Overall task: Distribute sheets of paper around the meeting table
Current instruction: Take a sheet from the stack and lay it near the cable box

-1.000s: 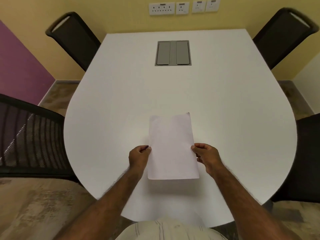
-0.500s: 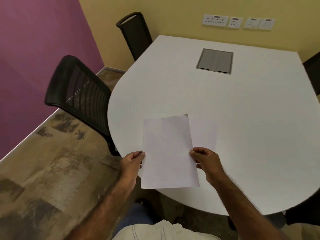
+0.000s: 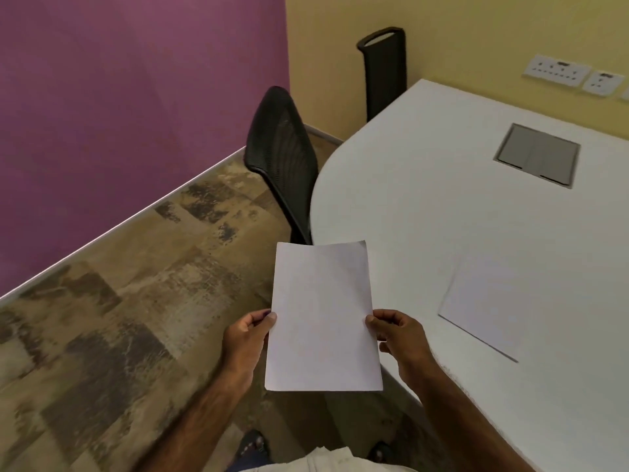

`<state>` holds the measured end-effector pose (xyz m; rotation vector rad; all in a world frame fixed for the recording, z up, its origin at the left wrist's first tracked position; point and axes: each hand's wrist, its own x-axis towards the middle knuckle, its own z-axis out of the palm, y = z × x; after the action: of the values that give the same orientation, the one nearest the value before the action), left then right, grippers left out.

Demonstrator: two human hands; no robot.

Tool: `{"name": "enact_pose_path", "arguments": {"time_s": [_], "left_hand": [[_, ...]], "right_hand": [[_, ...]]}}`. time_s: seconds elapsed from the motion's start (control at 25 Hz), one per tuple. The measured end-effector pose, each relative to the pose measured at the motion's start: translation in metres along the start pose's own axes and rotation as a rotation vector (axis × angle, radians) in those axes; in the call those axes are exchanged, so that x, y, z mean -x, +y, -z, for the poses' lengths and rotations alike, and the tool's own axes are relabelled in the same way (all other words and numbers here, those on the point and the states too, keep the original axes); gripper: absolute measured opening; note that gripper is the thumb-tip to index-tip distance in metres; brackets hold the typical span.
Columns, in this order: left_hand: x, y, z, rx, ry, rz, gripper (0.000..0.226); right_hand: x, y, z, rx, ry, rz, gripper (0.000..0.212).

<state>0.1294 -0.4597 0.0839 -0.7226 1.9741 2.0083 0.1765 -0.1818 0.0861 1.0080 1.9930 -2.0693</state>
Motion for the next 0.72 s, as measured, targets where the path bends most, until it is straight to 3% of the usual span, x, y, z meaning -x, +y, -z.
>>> {"name": "enact_pose_path", "arguments": {"time_s": [0.36, 0.72], "left_hand": [[-0.073, 0.043, 0.167, 0.036, 0.082, -0.001, 0.017], [-0.152, 0.076, 0.246, 0.102, 0.187, 0.056, 0.012]], "right_hand": [[0.003, -0.019, -0.193, 0.017, -0.12, -0.024, 0.016], [-0.04, -0.048, -0.318, 0.105, -0.19, -0.034, 0.014]]}}
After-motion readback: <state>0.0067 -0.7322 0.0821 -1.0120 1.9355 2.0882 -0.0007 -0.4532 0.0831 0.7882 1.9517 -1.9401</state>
